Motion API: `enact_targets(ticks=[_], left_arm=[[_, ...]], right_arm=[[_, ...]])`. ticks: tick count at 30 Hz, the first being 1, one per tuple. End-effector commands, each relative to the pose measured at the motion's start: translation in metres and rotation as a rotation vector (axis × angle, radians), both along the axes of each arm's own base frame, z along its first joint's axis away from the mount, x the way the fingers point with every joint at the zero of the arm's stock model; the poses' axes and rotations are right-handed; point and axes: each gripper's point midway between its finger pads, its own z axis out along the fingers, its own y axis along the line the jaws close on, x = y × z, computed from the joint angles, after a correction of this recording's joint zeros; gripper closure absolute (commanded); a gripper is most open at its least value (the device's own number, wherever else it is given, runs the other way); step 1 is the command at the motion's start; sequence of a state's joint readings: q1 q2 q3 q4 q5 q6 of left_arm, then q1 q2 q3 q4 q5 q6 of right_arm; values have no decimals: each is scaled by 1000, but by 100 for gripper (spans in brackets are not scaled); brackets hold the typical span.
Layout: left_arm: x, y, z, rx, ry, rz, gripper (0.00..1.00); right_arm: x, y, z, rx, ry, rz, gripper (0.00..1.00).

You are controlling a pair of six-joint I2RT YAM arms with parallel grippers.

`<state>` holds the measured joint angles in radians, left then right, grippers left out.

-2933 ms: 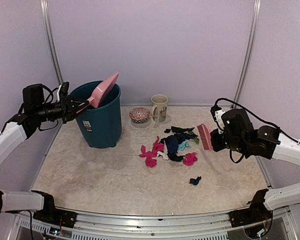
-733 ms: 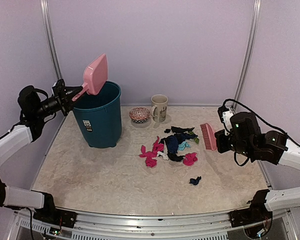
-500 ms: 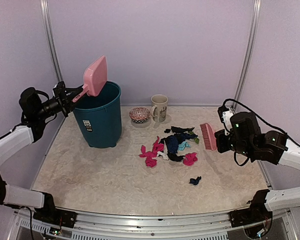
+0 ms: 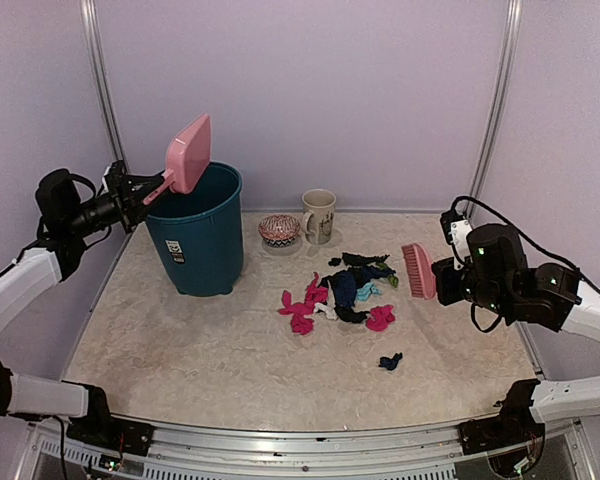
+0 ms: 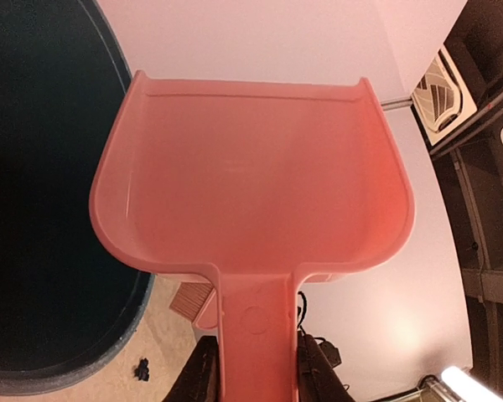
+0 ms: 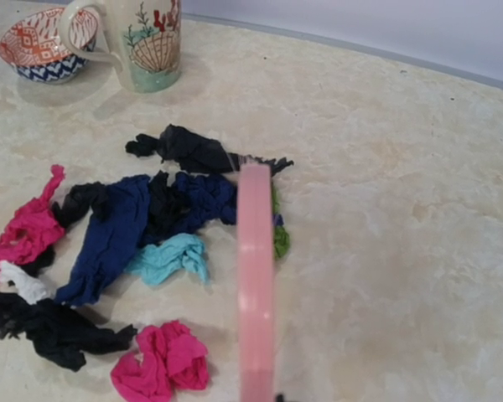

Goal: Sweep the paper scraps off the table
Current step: Dump the paper scraps in the dustpan into the trash bin, then sweep the paper scraps at the center of the board.

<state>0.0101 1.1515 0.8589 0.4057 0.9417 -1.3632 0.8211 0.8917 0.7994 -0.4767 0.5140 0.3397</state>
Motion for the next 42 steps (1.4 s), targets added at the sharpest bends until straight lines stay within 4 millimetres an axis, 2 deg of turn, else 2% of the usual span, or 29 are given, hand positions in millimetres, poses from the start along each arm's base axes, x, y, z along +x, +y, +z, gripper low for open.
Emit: enact_targets(ticks=[1, 4, 7, 20, 22, 25, 34, 42], left_arm=[[-8, -13, 11, 120, -78, 9, 100], [-15, -15, 27, 142, -137, -6, 100], [-16, -13, 30, 219, -152, 23, 100], [-38, -27, 64, 463, -310, 99, 100], [-40, -29, 63, 509, -313, 112, 100], [-49, -47, 61, 562, -342, 85, 100], [-63, -79, 58, 765, -434, 107, 100], [-60, -91, 42, 883, -499, 114, 100]], right_arm=[[1, -6, 8, 21, -18, -22, 100], [1, -6, 12, 20, -21, -23, 100], [1, -7, 14, 19, -27, -24, 100], [1, -2, 16, 34, -34, 2, 100], [0, 2, 18, 46, -36, 22, 100], [0, 8, 23, 70, -46, 53, 100], [-3, 22, 45, 141, -89, 126, 100], [1, 32, 59, 170, -126, 155, 100]])
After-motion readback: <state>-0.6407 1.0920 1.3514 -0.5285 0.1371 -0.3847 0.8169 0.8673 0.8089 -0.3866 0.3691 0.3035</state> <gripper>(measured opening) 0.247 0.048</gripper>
